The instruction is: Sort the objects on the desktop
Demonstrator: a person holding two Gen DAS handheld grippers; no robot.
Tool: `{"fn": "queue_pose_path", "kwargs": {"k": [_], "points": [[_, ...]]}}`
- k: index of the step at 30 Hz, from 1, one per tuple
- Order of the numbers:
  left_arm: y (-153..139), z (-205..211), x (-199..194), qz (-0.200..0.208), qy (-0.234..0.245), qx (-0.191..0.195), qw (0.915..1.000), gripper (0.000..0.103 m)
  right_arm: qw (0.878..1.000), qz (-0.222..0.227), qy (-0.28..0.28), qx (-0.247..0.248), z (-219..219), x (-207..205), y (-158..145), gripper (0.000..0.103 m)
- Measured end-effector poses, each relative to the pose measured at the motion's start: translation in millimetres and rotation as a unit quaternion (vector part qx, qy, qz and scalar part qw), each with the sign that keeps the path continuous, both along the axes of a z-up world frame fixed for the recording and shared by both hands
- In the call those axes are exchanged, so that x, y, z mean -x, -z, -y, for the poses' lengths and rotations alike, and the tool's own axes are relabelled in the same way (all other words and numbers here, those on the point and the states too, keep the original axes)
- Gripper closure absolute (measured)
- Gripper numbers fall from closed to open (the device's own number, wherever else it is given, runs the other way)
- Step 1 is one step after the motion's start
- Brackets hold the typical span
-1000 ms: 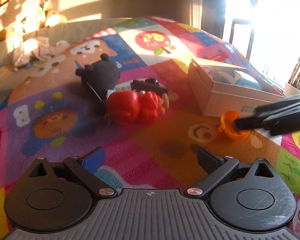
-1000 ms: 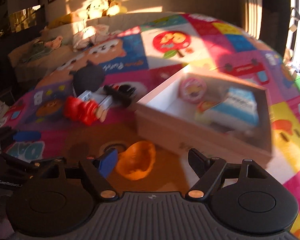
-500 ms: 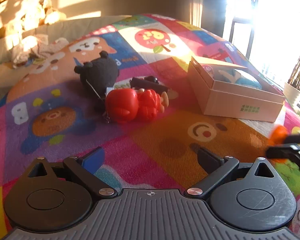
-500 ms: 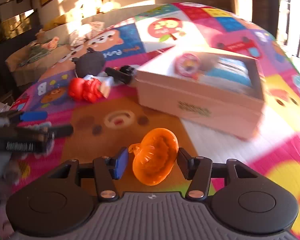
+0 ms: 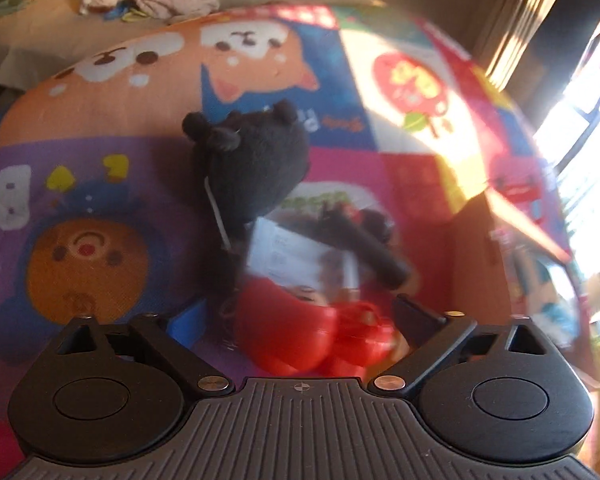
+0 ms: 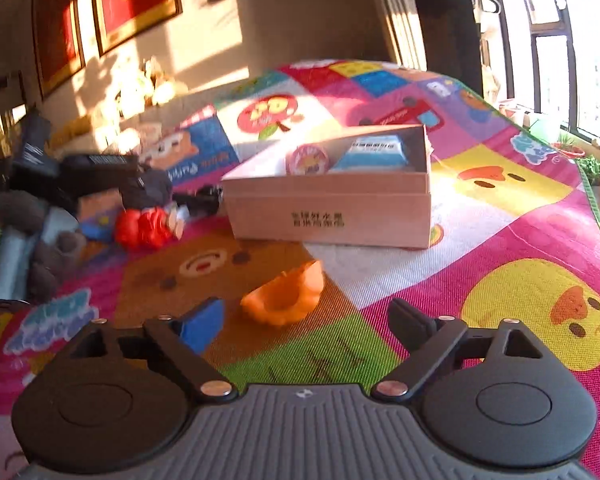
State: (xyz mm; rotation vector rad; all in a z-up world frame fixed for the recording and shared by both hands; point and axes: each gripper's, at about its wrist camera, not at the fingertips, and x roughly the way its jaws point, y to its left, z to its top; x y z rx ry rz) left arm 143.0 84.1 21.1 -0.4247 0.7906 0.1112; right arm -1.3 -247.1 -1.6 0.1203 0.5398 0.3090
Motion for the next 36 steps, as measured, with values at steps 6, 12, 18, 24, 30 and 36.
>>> {"fn": "queue_pose_path", "kwargs": {"k": [6,12,18,24,30,36], "points": [[-2.8,14.2,13.2,0.010,0.033,-0.030,0.9990,0.017,0.999,0.005,0.001,-0.032,8.3,-1.5,0.3,0.007],[-35.2,53.4,64.4,0.092,0.124,-0.132,0.9791,0.017,0.999,0.010,0.005,-0.042,11.6,0.3,-0.1,0.006],[-39.6,117.3,117.1,0.175,0.239,-0.318,0.9007,0.017,0.999,0.009,0.008,-0.041,11.8,0.9,0.1,0.006],[-9.0,150.8,142.2,0.156,0.324,-0.335,0.8707,0.017,0.999,0.008,0.012,-0.040,11.8,2.2,0.3,0.005],[-8.4,143.4,147.8,0.146,0.339,-0.236,0.8988,0.009,0.999,0.004,0.013,-0.041,11.7,1.5,0.7,0.003],[-9.5,144.9,169.5,0.159,0.354,-0.191,0.9014,0.008,0.999,0.002,0.016,-0.042,12.5,1.0,0.9,0.002]]}}
